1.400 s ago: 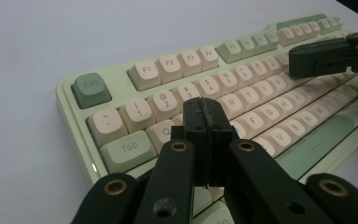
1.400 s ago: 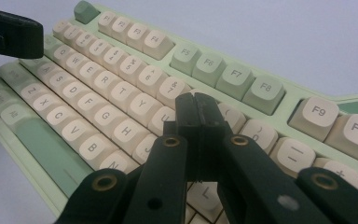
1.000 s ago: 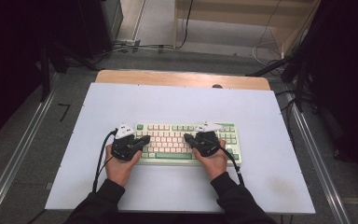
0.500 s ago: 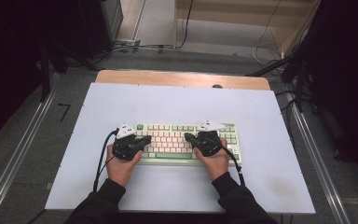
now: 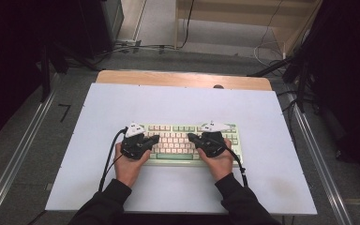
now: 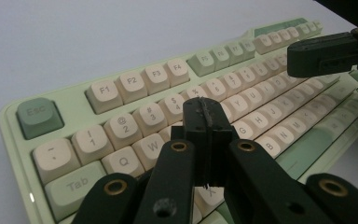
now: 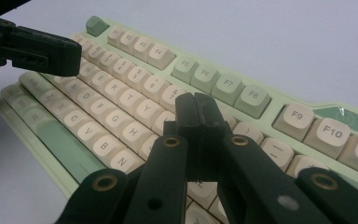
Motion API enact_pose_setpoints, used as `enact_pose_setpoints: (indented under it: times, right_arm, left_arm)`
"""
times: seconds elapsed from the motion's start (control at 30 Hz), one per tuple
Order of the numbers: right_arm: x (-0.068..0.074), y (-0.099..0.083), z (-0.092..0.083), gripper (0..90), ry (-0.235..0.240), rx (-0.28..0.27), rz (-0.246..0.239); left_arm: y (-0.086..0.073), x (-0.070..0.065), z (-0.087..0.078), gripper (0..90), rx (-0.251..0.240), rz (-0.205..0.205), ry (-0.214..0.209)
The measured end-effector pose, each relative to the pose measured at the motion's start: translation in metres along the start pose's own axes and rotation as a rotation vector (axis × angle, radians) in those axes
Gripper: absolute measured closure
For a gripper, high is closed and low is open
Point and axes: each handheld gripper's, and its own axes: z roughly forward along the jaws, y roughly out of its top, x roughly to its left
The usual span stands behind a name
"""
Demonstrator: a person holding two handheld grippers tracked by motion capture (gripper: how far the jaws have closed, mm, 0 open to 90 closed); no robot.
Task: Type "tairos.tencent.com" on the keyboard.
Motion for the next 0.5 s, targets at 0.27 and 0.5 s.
enact_pose_setpoints:
  times: [0.27, 0.5]
  right_arm:
    - [-0.001, -0.001, -0.004, 87.8, -0.005, -0.005, 0.002]
    - [-0.003, -0.001, -0.005, 87.8, -0.009, -0.005, 0.008]
  left_arm:
    - [0.003, -0.002, 0.009, 90.0, 0.015, 0.010, -0.009]
    - [0.005, 0.000, 0.016, 90.0, 0.027, 0.002, -0.006]
